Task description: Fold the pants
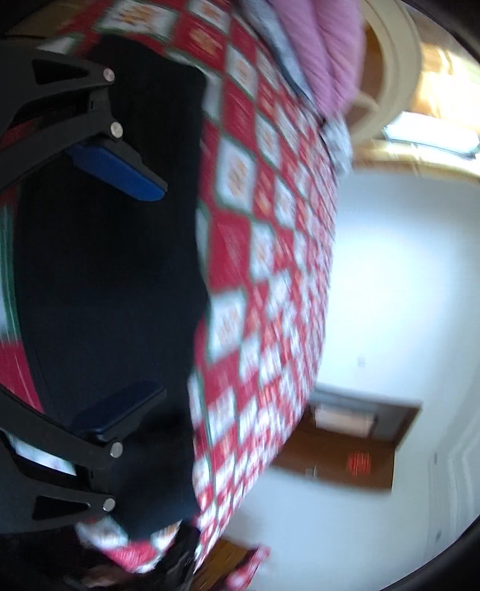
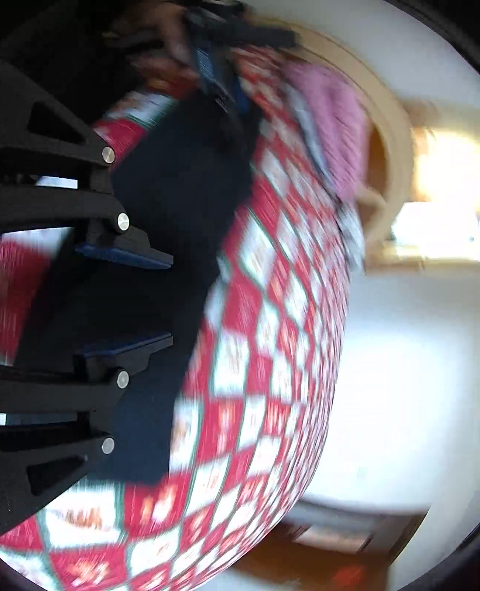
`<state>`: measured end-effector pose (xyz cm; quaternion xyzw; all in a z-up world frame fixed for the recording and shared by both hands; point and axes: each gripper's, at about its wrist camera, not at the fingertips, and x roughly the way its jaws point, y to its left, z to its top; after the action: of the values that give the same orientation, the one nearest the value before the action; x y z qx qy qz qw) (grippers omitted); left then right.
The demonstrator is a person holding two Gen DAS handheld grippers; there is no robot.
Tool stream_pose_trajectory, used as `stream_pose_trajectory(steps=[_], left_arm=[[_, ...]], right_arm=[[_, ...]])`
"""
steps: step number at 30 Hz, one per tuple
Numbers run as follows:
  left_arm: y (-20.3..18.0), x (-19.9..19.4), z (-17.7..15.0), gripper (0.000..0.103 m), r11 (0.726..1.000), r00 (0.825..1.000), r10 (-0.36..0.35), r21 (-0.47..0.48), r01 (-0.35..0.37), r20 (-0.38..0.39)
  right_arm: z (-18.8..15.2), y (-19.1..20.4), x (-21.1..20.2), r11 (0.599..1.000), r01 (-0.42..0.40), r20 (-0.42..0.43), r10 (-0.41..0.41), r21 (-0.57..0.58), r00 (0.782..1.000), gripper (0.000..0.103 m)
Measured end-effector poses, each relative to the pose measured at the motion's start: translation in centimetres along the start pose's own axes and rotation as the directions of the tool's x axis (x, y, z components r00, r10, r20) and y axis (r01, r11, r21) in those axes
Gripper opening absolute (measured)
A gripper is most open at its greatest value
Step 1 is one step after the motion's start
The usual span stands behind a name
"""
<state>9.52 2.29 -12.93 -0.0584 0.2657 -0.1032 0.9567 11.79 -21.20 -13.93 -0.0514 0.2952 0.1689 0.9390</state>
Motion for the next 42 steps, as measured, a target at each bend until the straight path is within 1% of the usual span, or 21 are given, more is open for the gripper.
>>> stream_pose_trajectory(steps=[2,3,4,7,8,11,12,13,15,16,18,21,22,24,26,28,31,33,35,40,42], left_arm=[[-3.5,0.6,0.9,0.1,0.993,0.996,-0.091,0.068,0.092,-0.016],[-4.6,1.1,1.1,0.1,0.988,0.992,-0.124,0.091,0.126,-0.029],[-6.2,1.7,1.3,0.1,0.979,0.986,-0.161,0.115,0.166,-0.047],[-10.7,3.3,1.3,0.101,0.95,0.972,-0.221,0.208,0.232,-0.076],[-12.3,4.0,1.1,0.101,0.938,0.973,-0.216,0.259,0.228,-0.077],[-14.8,6.5,-0.1,0.101,0.925,0.985,-0.129,0.344,0.162,-0.117],[-15.0,7.2,-0.5,0.101,0.925,0.986,-0.1,0.352,0.142,-0.134],[-14.9,8.3,-1.0,0.101,0.93,0.986,-0.043,0.355,0.099,-0.161],[-13.8,9.6,-2.0,0.101,0.944,0.978,-0.001,0.323,0.07,-0.208],[-13.2,10.0,-2.4,0.103,0.95,0.976,0.002,0.304,0.066,-0.22],[-11.9,9.9,-3.0,0.103,0.967,0.977,-0.043,0.235,0.093,-0.21],[-11.9,9.7,-3.1,0.103,0.965,0.98,-0.037,0.247,0.086,-0.195],[-11.9,9.5,-3.0,0.103,0.966,0.98,-0.038,0.242,0.086,-0.195],[-11.6,9.4,-3.0,0.103,0.969,0.979,-0.045,0.228,0.091,-0.199],[-11.6,9.1,-3.1,0.103,0.97,0.98,-0.042,0.227,0.087,-0.197],[-11.4,8.8,-3.2,0.103,0.971,0.98,-0.043,0.224,0.086,-0.193],[-11.4,9.0,-3.4,0.103,0.973,0.979,-0.043,0.215,0.086,-0.197],[-11.5,9.1,-3.5,0.103,0.972,0.98,-0.042,0.22,0.086,-0.195],[-11.8,9.1,-3.6,0.103,0.968,0.98,-0.036,0.237,0.083,-0.196],[-11.5,9.0,-3.5,0.103,0.97,0.98,-0.045,0.228,0.09,-0.194],[-11.5,8.9,-3.5,0.103,0.97,0.98,-0.048,0.225,0.093,-0.196]], right_arm=[[0.5,-4.8,-1.1,0.988,0.076,0.012,-0.079,0.135,0.997,0.037],[0.4,-6.1,-1.3,0.981,0.088,0.015,-0.092,0.174,0.996,0.037],[0.3,-7.8,-1.6,0.97,0.077,0.024,-0.085,0.229,0.996,0.037],[-0.5,-11.2,-1.9,0.925,-0.048,0.074,0.022,0.376,0.997,0.037],[-0.8,-11.8,-1.7,0.913,-0.062,0.08,0.033,0.403,0.996,0.037],[-1.3,-12.6,-0.5,0.898,-0.074,0.055,0.056,0.433,0.997,0.037],[-1.6,-12.7,-0.1,0.893,-0.074,0.047,0.059,0.444,0.997,0.037],[-1.7,-13.0,0.6,0.888,-0.073,0.027,0.068,0.454,0.997,0.037],[-2.1,-13.4,2.1,0.882,-0.054,-0.029,0.076,0.468,0.997,0.037],[-2.4,-13.5,3.0,0.881,-0.036,-0.065,0.076,0.472,0.995,0.037],[-3.0,-13.8,4.6,0.885,-0.019,-0.125,0.087,0.466,0.988,0.037],[-3.1,-13.8,4.7,0.895,-0.018,-0.118,0.079,0.446,0.99,0.037],[-3.0,-13.8,4.1,0.891,-0.017,-0.107,0.073,0.454,0.992,0.037],[-2.7,-13.4,2.0,0.893,0.031,-0.081,0.006,0.448,0.997,0.037],[-2.6,-12.1,-0.1,0.913,0.078,-0.084,-0.049,0.399,0.995,0.037],[-3.0,-10.7,-1.1,0.935,0.094,-0.113,-0.059,0.343,0.992,0.037],[-4.7,-8.4,-1.5,0.95,0.235,-0.22,-0.189,0.205,0.957,0.037],[-6.2,-7.8,-0.7,0.953,0.27,-0.273,-0.225,0.139,0.935,0.037],[-7.3,-8.2,0.5,0.954,0.28,-0.3,-0.237,0.108,0.924,0.041],[-7.4,-9.3,-0.4,0.955,0.253,-0.28,-0.203,0.153,0.938,0.042],[-6.9,-9.2,-1.5,0.949,0.256,-0.246,-0.207,0.186,0.947,0.043]])
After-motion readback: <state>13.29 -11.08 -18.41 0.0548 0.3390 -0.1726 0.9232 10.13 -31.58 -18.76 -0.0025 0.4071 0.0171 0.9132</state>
